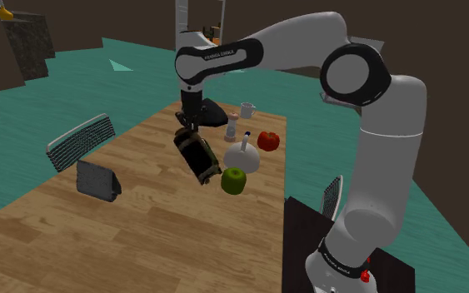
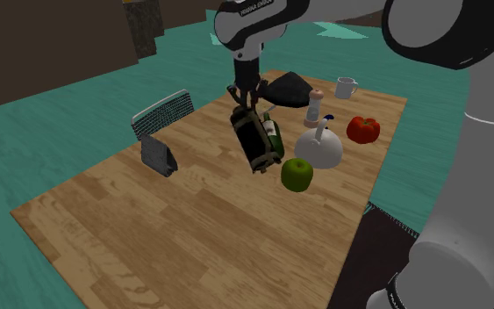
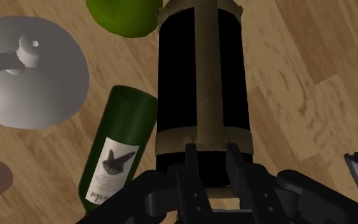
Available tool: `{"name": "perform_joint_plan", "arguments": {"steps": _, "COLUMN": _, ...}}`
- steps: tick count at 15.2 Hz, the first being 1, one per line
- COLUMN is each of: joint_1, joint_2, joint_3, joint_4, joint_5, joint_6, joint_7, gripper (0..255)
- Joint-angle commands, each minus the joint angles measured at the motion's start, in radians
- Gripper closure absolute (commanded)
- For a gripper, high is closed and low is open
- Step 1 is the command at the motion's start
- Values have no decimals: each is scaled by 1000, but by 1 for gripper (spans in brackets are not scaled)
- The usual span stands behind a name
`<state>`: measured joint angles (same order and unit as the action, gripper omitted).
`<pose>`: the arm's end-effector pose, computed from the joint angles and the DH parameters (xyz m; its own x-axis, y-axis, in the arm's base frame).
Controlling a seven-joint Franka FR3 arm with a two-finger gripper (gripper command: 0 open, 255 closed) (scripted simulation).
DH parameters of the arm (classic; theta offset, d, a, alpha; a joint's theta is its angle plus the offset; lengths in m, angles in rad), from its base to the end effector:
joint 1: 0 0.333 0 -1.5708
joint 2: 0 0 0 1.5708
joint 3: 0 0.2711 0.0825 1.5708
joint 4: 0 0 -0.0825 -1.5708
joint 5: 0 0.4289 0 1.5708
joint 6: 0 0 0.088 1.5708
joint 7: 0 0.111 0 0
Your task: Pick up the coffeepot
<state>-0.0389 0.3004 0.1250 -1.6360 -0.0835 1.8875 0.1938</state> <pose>0.6700 0.0459 0.3776 0.9956 -0.0853 -0.0379 -0.0834 -0.9953 0.0494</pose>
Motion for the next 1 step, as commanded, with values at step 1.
{"name": "perform_joint_plan", "arguments": {"steps": 1, "joint_1": 1, "joint_2": -1, "joint_3": 0, "joint_4": 9, "joint_5": 0, "joint_6": -8, "joint_7": 0, "gripper": 255}}
